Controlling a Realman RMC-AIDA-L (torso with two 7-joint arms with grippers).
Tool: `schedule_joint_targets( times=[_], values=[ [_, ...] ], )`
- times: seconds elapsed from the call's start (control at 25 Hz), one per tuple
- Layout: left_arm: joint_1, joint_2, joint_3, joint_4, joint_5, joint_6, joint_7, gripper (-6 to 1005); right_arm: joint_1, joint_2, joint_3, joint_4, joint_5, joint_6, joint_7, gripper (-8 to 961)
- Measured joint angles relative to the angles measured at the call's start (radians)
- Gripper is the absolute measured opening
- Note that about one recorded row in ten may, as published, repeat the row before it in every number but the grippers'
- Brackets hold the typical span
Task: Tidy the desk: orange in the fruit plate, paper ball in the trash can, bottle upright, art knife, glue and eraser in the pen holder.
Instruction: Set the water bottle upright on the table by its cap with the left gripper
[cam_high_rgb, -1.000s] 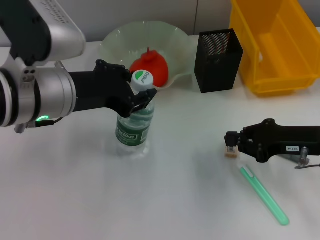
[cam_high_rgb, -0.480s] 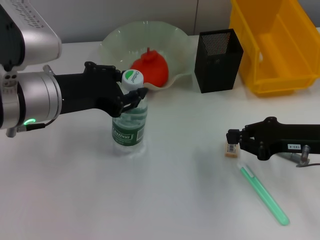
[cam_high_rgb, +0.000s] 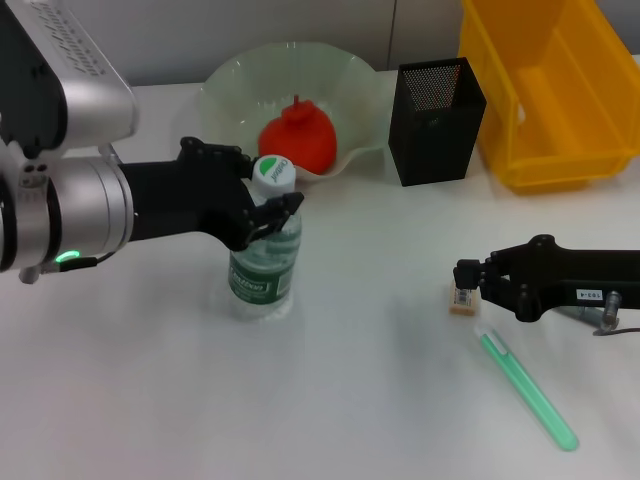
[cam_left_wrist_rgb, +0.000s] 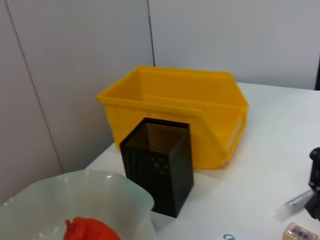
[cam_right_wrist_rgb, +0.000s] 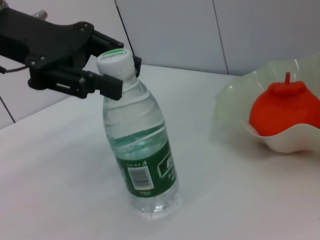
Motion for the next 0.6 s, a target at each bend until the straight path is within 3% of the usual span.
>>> schedule_joint_targets(
  times=[0.6],
  values=[
    [-0.002, 0.000, 0.002, -0.006, 0.009, 0.013, 0.002, 481, -0.004, 0.002, 0.000, 0.000, 0.000, 0.002, 0.000, 52]
  ],
)
